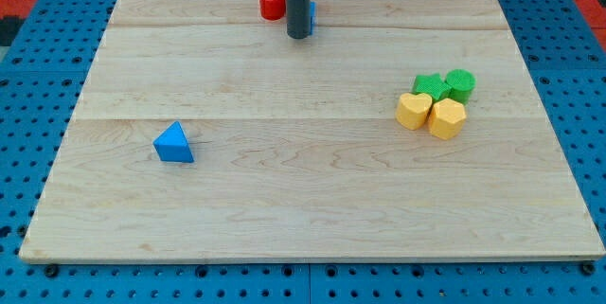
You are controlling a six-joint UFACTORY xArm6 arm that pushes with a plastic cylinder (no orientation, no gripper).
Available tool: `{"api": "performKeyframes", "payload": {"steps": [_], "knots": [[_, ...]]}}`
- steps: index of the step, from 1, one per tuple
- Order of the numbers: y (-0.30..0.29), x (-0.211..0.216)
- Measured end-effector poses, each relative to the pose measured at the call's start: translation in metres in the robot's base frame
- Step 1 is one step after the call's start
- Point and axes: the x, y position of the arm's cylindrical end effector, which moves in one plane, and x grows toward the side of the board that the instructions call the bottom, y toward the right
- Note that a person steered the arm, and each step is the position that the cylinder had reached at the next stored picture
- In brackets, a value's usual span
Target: Slide the blue triangle closer towards the red circle
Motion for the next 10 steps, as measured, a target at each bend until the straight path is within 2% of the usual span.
{"api": "performKeyframes", "payload": {"steps": [1, 2, 3, 5, 6, 7, 8, 10], "knots": [[0.006, 0.028], [0.013, 0.130], [-0.037, 0.218], [-0.146, 0.240], [-0.164, 0.214], [-0.148, 0.187], [-0.108, 0.162], [-0.096, 0.063]]}}
